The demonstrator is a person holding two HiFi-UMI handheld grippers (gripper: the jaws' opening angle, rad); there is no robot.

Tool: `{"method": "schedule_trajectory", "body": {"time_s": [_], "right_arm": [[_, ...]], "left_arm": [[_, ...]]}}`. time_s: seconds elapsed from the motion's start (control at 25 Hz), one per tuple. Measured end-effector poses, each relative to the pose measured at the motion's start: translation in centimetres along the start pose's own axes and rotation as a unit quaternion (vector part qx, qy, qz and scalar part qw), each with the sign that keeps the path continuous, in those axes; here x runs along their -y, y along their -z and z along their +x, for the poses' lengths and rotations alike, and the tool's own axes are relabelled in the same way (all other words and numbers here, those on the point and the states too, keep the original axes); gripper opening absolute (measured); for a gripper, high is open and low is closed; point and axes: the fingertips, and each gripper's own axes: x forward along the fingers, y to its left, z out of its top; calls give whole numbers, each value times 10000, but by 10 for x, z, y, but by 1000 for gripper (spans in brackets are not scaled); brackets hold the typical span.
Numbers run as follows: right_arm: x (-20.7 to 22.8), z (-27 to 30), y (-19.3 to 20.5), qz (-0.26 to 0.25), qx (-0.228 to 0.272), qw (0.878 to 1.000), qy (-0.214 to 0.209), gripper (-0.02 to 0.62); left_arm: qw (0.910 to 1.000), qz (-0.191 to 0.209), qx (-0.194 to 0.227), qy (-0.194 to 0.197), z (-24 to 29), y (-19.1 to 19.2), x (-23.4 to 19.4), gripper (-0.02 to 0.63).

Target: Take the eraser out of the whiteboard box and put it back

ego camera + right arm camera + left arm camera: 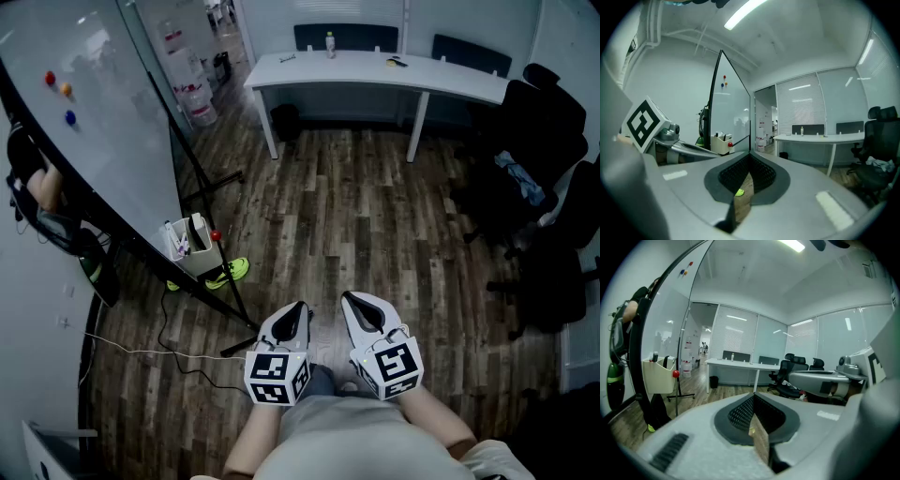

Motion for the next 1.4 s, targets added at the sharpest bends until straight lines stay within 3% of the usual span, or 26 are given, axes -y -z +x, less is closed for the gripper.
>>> {"method": "schedule_trajectory", "body": {"time_s": [0.44, 1.0, 1.4], "right_arm": [[0, -41, 2, 42, 87, 9999, 101, 5], [5, -36, 11, 376, 77, 9993, -48, 5], [33, -7, 3, 404, 109, 9991, 70, 5]], "left_arm": [[9997, 148, 45, 207, -14, 5, 43, 3], [9997, -34, -22, 232, -4, 11, 42, 3], [9995, -31, 37, 314, 29, -7, 28, 3]]}}
